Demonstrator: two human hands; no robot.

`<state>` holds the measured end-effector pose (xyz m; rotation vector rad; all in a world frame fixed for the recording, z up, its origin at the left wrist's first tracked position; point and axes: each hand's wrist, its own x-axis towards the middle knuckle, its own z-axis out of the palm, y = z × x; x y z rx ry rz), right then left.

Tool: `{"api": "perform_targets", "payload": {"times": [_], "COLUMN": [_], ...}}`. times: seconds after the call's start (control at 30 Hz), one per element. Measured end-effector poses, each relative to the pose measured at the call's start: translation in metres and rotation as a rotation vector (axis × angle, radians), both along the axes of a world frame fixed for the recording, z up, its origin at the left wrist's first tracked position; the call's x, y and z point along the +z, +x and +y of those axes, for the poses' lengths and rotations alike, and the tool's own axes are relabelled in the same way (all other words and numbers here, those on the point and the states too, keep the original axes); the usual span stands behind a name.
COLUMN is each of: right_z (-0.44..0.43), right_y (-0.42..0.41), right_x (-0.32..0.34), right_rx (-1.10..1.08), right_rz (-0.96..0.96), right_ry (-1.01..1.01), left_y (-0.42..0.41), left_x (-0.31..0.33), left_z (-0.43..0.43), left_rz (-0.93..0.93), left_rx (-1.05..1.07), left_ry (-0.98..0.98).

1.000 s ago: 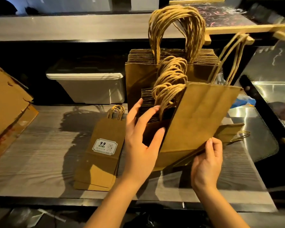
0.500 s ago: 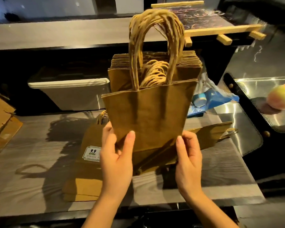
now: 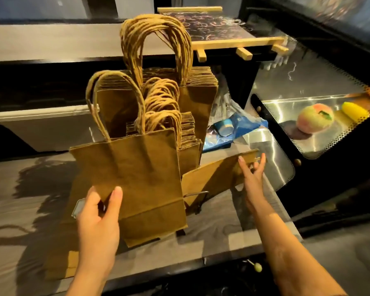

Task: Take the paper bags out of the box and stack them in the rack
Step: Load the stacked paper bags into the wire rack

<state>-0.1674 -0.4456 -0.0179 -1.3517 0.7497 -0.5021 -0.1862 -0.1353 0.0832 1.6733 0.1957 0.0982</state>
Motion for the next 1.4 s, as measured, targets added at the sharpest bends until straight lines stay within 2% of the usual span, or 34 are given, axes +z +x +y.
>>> {"api": "perform_targets", "payload": {"times": [0.23,0.33,0.47,0.6,0.87,1.0,1.17,1.3,1.4], "right_z": [-0.005,0.008,0.038,0.072,0.134,0.149,0.139,0.125,0.128], "right_y": [0.010,0.010,0.006,-0.002,-0.010,-0.005,-0.009,-0.015,-0.014], "right_x": [-0.003,0.029,0.087,0.131,0.145,0.129,0.137,0.165,0.163], "right_rx": [-0.010,-0.118,-0.142,-0.061,0.092,0.197,0.272,0.373,0.438], "right_rz": [0.011,-0.166,-0.351,-0.553,-0.801,-0.772,-0.803,-0.819,-0.787], "right_ry": [-0.205,-0.316,-0.666,-1.000,-1.303,-1.371,-1.300,-1.296,-1.322], "left_y": [-0.001,-0.003,-0.004,-0.005,-0.018,-0.027,-0.033,-0.034,-0.033], "left_x": [-0.002,-0.002,0.000,-0.002,-0.006,-0.001,-0.006,-0.007,-0.011], "left_z": [0.000,0.005,0.018,0.026,0.045,0.049,0.056,0.065,0.070], "left_rz": [0.029,0.031,0.018,0.012,0.026,0.030,0.049,-0.058,-0.067], "left_rx": [0.000,0.036,0.073,0.129,0.220,0.259,0.297,0.339,0.306], "left_ry": [0.011,0.023,0.028,-0.016,-0.084,-0.123,-0.145,-0.179,-0.183]}}
